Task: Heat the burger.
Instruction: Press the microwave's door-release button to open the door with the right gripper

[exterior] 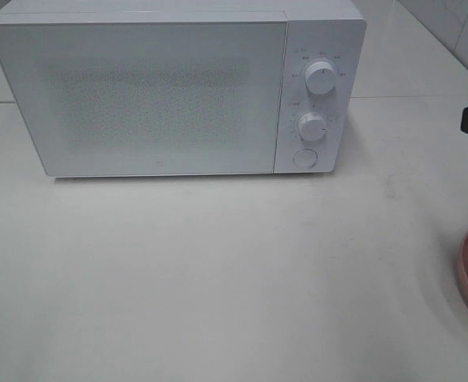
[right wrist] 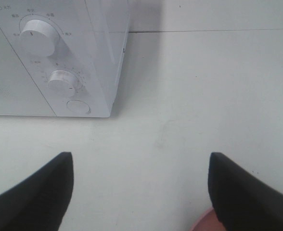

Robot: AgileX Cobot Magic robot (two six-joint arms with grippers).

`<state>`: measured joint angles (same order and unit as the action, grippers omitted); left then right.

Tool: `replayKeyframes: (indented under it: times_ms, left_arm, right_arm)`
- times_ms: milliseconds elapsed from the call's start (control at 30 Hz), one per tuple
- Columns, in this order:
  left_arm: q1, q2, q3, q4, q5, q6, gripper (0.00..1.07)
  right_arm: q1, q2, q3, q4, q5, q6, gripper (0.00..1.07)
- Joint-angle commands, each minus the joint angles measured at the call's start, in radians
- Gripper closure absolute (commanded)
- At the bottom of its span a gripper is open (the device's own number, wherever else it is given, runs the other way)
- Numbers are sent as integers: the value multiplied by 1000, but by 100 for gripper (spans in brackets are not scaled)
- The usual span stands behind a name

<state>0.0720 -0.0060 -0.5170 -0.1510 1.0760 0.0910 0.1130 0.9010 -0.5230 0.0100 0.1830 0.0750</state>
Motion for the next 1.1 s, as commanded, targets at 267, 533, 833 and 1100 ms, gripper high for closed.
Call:
replayKeyframes:
  times_ms: [267,533,833,1100]
  left_arm:
    - [3,-23,1,-10,-9,-1,7]
    - [3,-23,1,-10,-9,-1,7]
    - [3,-23,1,-10,-9,-1,7]
    - [3,-23,1,-10,-9,-1,7]
  right_arm:
    - [-5,135,59,-3,-349,-14,32]
    - [53,225,190,66,-711,-138,32]
    - [229,358,231,369,-913,-361,32]
    - [422,484,231,554,-1127,-443,32]
